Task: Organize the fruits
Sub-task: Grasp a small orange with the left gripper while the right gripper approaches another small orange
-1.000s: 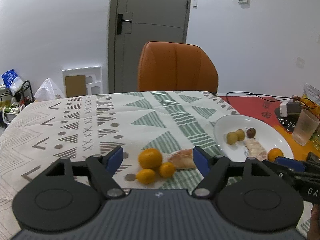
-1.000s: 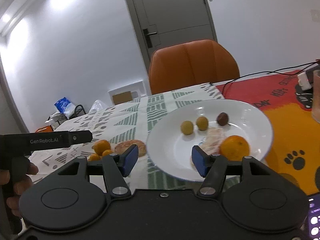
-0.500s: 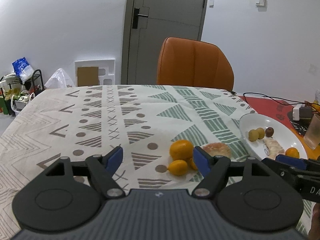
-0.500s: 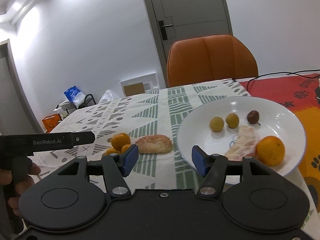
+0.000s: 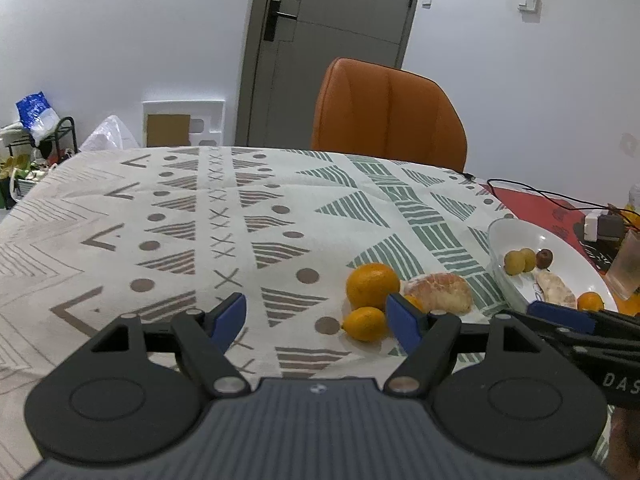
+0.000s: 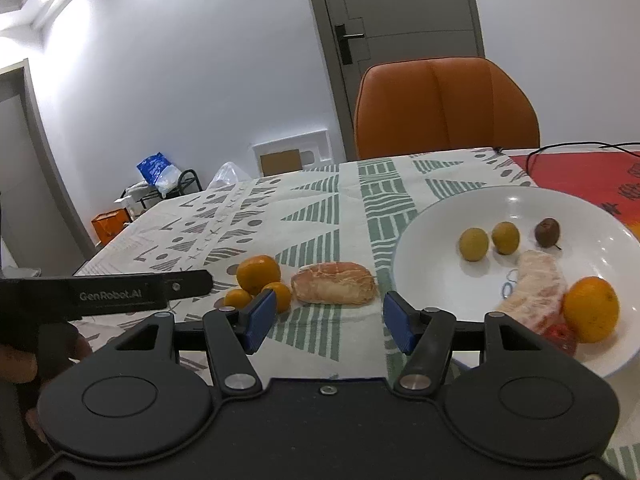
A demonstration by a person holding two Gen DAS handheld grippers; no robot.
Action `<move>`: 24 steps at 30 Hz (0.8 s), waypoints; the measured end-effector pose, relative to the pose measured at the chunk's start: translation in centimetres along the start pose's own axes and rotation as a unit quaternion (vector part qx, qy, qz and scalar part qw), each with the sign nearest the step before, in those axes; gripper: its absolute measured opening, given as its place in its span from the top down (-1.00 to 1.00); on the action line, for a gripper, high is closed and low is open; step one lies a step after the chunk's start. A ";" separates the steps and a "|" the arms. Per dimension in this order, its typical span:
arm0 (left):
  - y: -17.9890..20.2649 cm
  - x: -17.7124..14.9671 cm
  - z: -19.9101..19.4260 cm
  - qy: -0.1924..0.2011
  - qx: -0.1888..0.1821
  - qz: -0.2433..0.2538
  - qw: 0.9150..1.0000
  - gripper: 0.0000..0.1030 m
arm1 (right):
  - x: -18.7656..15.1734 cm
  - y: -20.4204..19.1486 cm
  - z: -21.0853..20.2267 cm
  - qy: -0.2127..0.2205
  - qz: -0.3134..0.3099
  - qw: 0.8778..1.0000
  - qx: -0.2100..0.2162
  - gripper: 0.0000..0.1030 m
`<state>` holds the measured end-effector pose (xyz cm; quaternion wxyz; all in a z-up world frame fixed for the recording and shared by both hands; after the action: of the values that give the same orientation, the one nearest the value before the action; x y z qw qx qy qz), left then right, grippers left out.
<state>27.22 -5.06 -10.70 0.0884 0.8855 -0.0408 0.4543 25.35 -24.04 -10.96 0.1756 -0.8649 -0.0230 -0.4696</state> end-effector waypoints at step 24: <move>-0.4 -0.5 1.8 -0.014 -0.036 -0.021 0.999 0.51 | 0.0 -1.2 2.6 -0.022 -0.019 1.000 0.011 -0.15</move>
<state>28.41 -4.99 -12.22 0.1293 0.8887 -0.0398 0.4381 27.20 -22.05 -11.92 0.1754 -0.8726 -0.0486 -0.4532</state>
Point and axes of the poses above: each gripper's, at about its wrist camera, not at the fingertips, and z roughly the way its jaws point, y to its right, x to its top, the point moved 5 cm from there along z, roughly the way its jaws point, and after that the axes turned 4 degrees about z, right-handed, at the moved point
